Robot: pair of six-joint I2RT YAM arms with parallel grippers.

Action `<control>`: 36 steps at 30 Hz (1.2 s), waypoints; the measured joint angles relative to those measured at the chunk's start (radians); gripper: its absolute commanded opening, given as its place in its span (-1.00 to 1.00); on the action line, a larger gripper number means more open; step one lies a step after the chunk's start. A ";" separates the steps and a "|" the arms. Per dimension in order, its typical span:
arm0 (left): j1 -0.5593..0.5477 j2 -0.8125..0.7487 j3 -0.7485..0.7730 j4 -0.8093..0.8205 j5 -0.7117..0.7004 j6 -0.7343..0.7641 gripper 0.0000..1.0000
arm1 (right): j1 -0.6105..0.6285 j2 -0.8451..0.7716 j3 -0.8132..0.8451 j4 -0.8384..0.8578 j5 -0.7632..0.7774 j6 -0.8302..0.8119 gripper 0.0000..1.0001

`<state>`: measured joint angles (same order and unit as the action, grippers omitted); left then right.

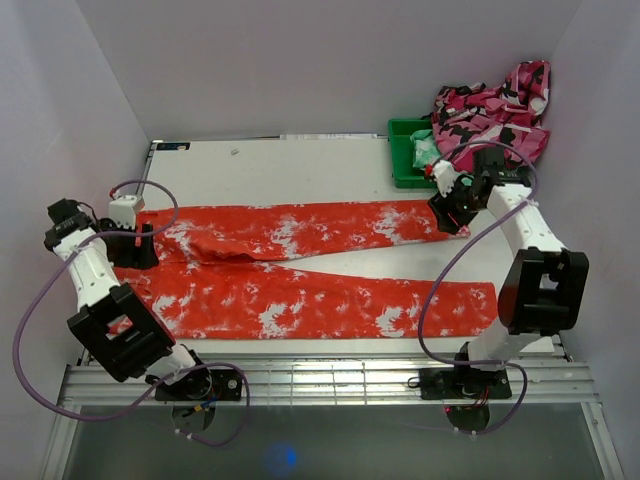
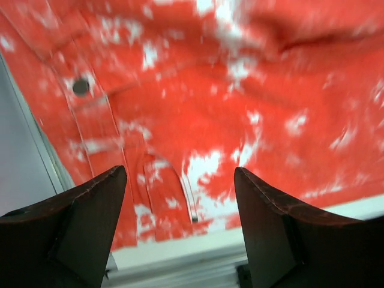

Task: Fold and stack the trousers
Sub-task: Flatten the trousers out

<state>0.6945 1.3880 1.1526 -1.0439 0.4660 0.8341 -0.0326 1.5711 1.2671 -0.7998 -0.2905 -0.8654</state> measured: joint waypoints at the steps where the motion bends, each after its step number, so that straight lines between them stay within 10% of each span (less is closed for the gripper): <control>1: -0.013 0.018 0.030 0.015 0.021 -0.026 0.65 | 0.013 0.037 0.042 0.024 -0.014 0.024 0.18; 14: -0.089 0.394 0.088 0.222 0.079 -0.321 0.55 | 0.141 0.435 0.139 0.268 0.077 0.177 0.05; 28: -0.103 0.409 0.008 0.273 -0.006 -0.256 0.48 | -0.043 0.225 -0.206 0.564 0.172 0.018 -0.12; 36: -0.105 0.399 -0.005 0.237 -0.013 -0.184 0.57 | -0.077 0.101 -0.315 0.451 0.183 -0.090 -0.10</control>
<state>0.5892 1.7866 1.1473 -0.8066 0.4526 0.6498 -0.1097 1.6726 0.9520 -0.3485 -0.1078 -0.9558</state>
